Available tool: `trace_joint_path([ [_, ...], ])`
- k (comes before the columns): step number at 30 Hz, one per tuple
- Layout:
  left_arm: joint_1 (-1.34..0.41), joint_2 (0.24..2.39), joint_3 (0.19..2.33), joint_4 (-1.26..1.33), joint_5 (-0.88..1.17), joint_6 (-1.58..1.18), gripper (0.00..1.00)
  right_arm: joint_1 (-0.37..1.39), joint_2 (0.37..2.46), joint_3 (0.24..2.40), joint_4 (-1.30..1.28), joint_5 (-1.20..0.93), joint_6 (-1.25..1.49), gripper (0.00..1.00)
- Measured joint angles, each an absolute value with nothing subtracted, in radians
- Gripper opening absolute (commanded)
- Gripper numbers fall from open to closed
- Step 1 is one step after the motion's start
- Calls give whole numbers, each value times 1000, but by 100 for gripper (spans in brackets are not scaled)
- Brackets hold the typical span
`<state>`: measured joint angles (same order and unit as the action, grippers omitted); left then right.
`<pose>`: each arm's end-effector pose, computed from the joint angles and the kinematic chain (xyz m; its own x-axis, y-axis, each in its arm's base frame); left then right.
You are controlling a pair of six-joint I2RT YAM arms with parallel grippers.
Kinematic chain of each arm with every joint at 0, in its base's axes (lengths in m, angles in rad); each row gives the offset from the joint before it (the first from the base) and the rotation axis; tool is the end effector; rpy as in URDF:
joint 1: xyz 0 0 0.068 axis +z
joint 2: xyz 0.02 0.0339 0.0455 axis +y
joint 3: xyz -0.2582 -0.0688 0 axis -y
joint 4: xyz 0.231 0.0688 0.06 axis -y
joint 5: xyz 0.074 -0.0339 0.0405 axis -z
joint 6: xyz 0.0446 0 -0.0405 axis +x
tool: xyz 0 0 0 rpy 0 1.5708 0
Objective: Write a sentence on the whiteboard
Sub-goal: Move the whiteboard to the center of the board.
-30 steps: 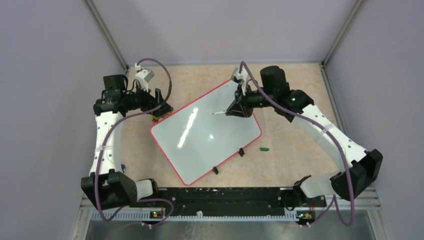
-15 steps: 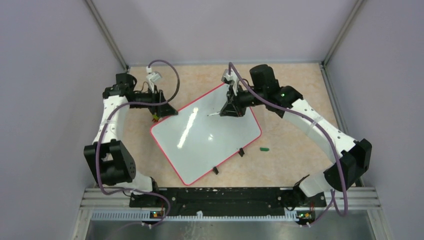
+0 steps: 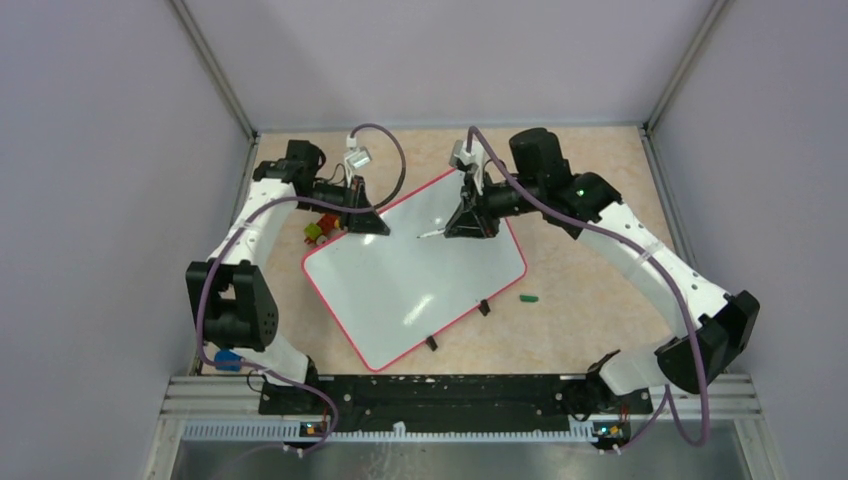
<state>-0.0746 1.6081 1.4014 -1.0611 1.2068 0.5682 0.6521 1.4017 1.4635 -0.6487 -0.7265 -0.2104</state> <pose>0.2909 -0.0635 0.2971 -0.6383 0.2398 -0.7314 0.7689 0.2434 -0.5912 0.2147 0.2012 0.3827 -0.2439 -0.3826 -0.8911 -0.9655 0.1826 0.1858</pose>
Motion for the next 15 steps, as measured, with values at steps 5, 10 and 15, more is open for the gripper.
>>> trace_joint_path([
  [5, -110, 1617, 1421, -1049, 1200, 525, 10, 652, 1393, 1475, -664, -760, -218, 0],
  [10, -147, 1637, 1446, -1040, 1185, 503, 8, 652, 1393, 1476, -683, -781, -218, 0],
  [15, -186, 1650, 1457, -1010, 1170, 460, 26, 652, 1393, 1475, -697, -794, -227, 0],
])
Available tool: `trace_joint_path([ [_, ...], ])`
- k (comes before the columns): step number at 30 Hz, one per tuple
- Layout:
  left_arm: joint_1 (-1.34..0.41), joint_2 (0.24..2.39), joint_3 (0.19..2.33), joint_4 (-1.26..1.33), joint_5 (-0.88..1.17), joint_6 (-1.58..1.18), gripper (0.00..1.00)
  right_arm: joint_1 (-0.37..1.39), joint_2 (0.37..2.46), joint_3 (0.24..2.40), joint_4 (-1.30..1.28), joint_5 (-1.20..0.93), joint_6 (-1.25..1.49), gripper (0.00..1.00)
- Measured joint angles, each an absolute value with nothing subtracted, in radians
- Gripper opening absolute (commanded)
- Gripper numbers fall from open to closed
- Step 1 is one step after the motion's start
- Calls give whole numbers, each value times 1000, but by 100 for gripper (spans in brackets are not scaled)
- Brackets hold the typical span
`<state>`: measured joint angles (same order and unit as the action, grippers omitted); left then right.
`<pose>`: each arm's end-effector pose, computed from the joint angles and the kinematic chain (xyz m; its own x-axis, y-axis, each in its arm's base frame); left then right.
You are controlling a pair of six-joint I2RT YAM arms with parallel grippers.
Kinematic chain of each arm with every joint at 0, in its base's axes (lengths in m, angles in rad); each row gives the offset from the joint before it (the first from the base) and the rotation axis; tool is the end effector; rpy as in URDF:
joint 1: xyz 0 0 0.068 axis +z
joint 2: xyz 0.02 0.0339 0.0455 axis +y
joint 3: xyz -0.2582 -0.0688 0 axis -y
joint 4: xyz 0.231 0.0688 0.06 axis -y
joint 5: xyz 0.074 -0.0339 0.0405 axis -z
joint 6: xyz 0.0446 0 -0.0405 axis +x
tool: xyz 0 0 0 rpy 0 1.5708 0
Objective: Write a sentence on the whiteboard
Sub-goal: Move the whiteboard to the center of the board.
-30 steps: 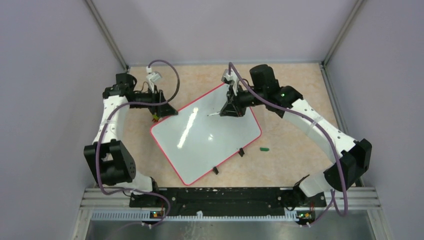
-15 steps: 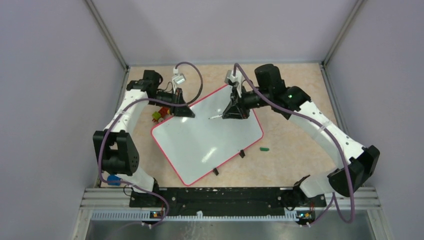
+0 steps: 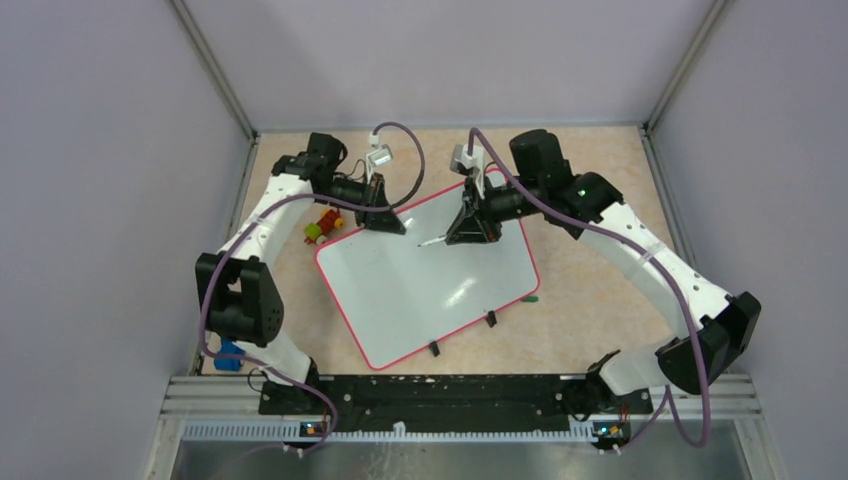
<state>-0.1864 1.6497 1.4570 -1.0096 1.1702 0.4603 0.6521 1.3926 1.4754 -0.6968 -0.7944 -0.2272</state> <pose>0.2985 -0.0981 0.3003 -0.6444 0.2978 -0.7043 0.7640 0.2115 -0.6096 0.2076 0.1986 0.3859 -0.2460 -0.3864 -0.8889 -0.9690 0.1191 0.2164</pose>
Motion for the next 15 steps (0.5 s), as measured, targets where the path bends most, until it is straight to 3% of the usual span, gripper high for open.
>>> trace_joint_path([
  [7, -210, 1665, 1483, -968, 1124, 454, 60, 652, 1377, 1460, -694, -798, -235, 0],
  [15, -55, 1606, 1517, -1013, 1145, 447, 64, 653, 1327, 1388, -639, -779, -212, 0],
])
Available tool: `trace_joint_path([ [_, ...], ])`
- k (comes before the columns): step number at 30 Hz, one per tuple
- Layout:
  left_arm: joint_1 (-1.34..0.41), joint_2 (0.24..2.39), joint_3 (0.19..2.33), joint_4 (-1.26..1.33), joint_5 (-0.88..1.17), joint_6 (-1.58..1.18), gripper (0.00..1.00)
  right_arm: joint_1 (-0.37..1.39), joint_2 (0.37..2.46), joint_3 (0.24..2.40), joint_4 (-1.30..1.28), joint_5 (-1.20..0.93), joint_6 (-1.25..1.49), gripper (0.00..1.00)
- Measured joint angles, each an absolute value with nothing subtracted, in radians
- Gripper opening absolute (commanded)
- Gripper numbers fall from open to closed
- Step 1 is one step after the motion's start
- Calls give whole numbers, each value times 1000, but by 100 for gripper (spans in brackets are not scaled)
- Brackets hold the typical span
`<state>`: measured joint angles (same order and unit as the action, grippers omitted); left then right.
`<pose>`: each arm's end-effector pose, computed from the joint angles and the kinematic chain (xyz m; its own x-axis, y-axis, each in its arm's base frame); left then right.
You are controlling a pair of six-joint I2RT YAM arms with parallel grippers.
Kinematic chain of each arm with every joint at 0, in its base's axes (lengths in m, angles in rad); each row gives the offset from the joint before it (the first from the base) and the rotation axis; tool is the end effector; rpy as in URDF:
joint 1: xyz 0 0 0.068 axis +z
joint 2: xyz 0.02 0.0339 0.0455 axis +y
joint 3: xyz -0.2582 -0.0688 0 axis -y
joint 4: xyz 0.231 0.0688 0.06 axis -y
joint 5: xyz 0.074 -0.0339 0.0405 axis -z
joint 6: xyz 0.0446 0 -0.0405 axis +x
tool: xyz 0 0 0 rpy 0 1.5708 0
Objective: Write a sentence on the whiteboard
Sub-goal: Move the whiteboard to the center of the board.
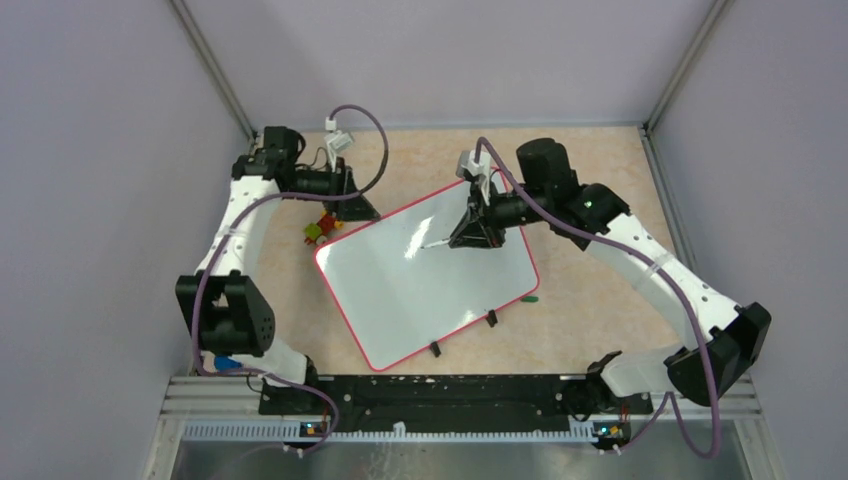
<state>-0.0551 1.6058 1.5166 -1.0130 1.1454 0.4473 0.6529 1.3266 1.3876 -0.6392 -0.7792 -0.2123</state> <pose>0.3035 -0.0574 0.3283 -0.6157 0.2127 -0.7587 0.7762 0.3298 -0.5374 0.1978 0.1908 0.3802 -0.2348 -0.3683 -0.8996 -0.9709 0.1330 0.1990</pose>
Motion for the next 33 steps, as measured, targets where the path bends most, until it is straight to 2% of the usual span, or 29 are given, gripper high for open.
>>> trace_joint_path([
  [6, 59, 1435, 1359, -1027, 1143, 450, 64, 707, 1335, 1390, -605, -702, -207, 0],
  [13, 132, 1345, 1267, -1031, 1109, 445, 53, 918, 1433, 1438, -561, -535, -238, 0],
  [16, 144, 1345, 1265, -1045, 1108, 453, 45, 964, 1471, 1450, -537, -490, -242, 0],
  [25, 146, 1386, 1267, -1065, 1136, 500, 13, 988, 1550, 1534, -530, -452, -251, 0],
  [29, 142, 1440, 1286, -1071, 1178, 513, 5, 991, 1555, 1557, -521, -442, -255, 0],
  [33, 105, 1476, 1310, -1075, 1189, 515, 3, 1000, 1582, 1594, -514, -437, -261, 0],
])
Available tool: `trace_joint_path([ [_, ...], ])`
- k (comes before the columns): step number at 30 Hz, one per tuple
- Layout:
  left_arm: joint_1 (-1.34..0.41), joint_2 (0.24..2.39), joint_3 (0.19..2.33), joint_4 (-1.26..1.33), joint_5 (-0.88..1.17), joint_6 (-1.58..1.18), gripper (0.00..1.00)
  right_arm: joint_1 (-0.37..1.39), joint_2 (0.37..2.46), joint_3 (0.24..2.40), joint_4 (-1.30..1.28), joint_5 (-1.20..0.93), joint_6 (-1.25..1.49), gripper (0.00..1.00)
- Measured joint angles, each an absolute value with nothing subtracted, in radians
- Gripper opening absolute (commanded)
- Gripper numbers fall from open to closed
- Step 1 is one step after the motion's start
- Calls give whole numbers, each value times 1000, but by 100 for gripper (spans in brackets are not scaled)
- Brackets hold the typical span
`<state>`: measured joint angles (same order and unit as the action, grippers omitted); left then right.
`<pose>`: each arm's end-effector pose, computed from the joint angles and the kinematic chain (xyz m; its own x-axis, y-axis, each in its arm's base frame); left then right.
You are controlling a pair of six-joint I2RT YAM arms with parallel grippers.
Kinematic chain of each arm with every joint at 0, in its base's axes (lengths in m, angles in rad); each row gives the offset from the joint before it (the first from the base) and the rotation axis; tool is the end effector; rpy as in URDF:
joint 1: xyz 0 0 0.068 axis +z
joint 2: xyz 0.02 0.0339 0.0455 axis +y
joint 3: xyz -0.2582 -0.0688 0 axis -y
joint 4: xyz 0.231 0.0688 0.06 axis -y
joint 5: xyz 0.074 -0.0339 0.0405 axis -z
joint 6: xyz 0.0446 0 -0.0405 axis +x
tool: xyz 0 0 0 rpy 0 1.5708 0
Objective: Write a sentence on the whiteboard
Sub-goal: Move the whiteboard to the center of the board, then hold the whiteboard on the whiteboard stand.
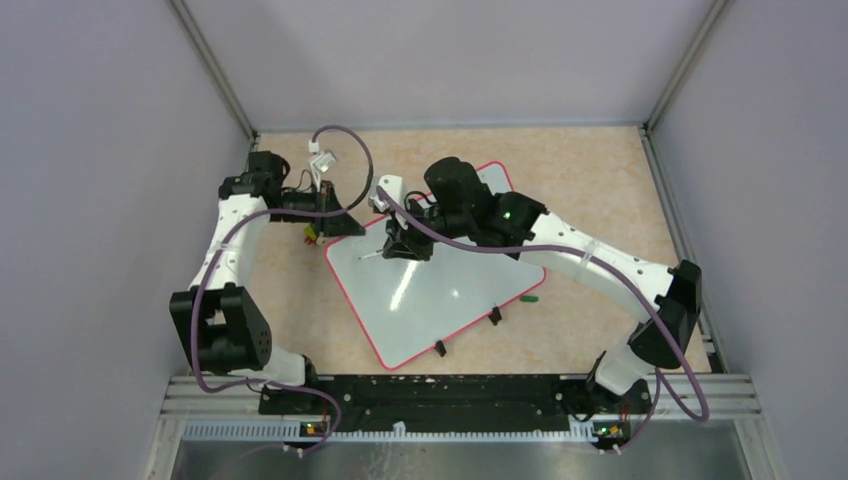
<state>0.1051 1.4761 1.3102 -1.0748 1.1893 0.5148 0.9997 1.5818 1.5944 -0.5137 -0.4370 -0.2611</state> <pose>0.2656 -0.0136 0.3059 -0.6908 0.1115 -0.7144 0.6896 0.3986 -0.6046 0.1752 0.3075 0.3796 -0.0023 -0.4363 -0.8998 -0.9973 0.0671 -0.0300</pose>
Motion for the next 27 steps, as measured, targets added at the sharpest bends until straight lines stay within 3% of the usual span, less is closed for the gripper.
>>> trace_joint_path([
  [12, 23, 1488, 1333, -1031, 1166, 484, 0, 1001, 1592, 1587, -516, -440, -261, 0],
  [14, 17, 1491, 1340, -1031, 1161, 484, 10, 1001, 1591, 1576, -517, -442, -261, 0],
  [15, 15, 1493, 1342, -1031, 1160, 484, 20, 1001, 1591, 1570, -518, -442, -261, 0],
  [19, 5, 1493, 1343, -1039, 1131, 488, 34, 1001, 1590, 1557, -521, -442, -261, 0],
  [27, 147, 1466, 1343, -1075, 1137, 503, 42, 1002, 1589, 1551, -521, -437, -261, 0],
])
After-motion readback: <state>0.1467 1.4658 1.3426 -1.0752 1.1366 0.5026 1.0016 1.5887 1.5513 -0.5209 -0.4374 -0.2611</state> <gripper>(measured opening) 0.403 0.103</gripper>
